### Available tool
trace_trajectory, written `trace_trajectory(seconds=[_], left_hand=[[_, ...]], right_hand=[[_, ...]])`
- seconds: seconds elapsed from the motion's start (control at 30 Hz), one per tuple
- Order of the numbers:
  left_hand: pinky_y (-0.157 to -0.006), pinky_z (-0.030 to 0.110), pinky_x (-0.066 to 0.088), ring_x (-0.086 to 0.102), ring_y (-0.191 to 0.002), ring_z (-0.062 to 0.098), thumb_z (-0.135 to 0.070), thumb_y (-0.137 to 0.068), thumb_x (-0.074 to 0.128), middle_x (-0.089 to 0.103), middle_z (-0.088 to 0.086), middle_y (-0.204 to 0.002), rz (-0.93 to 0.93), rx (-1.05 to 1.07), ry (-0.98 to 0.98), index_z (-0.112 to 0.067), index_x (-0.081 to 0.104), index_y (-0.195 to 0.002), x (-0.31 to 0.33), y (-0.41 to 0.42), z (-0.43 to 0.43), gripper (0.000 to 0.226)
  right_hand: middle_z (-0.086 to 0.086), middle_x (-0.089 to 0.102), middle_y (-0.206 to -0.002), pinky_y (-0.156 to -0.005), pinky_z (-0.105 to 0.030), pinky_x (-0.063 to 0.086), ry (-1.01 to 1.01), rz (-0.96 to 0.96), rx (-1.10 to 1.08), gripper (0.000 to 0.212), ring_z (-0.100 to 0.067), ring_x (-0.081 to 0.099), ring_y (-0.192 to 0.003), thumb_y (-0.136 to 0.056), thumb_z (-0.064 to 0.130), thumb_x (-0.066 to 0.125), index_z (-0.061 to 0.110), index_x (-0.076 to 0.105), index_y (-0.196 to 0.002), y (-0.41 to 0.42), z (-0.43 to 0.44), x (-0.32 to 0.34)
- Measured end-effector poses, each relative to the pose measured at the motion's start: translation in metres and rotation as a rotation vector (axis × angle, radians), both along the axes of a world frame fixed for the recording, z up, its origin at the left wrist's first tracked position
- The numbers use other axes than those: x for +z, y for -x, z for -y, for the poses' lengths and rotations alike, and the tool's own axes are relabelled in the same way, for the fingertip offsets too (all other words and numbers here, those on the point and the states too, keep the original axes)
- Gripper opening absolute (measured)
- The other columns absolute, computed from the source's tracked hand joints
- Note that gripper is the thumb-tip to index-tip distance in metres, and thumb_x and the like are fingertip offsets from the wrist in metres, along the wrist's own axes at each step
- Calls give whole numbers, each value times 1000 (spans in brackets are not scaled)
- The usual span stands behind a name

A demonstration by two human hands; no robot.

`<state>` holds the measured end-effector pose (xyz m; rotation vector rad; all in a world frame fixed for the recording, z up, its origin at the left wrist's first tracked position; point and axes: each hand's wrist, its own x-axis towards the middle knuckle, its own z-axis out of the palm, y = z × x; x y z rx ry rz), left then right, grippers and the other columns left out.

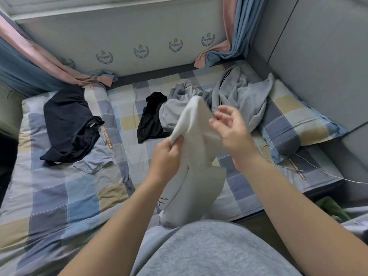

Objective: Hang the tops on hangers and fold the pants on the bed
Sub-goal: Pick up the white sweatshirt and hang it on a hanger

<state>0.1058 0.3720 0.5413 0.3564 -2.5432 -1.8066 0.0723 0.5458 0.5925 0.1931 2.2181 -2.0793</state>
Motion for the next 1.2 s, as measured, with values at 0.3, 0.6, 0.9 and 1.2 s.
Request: trace_trajectory(seconds=[0.3, 0.6, 0.9, 1.2], left_hand=[[-64, 31, 50, 59, -73, 9, -48, -96, 53, 62, -7, -74, -158, 85, -289, -29, 69, -75, 57, 9, -6, 32], [-52, 19, 49, 59, -61, -5, -45, -105, 44, 62, -6, -78, -64, 348, -65, -27, 64, -83, 13, 10, 48, 35], [-50, 24, 33, 45, -58, 6, -47, -93, 65, 47, -5, -69, 57, 334, 164, -18, 47, -75, -5, 9, 60, 39], [-59, 14, 38, 57, -78, 0, -59, -82, 71, 59, -16, -88, 67, 18, 259, -27, 56, -126, 10, 3, 45, 57]], right_hand=[[0, 63, -122, -98, -45, 50, -324, 381, 379, 77, -21, 62, -111, -67, 53, 78, 19, 50, -131, -58, 40, -93], [7, 57, -67, -54, -15, 36, -592, 67, 157, 25, -18, 51, -69, -82, 16, 72, 24, 51, -70, -13, -13, -92], [7, 61, -69, -63, -22, 39, -649, -252, 292, 21, -6, 50, -65, -72, 23, 89, 20, 69, -79, 32, -50, -25], [3, 65, -88, -71, -11, 42, -777, -459, 416, 11, -2, 58, -74, -87, 3, 74, 6, 79, -96, 50, -61, 43]])
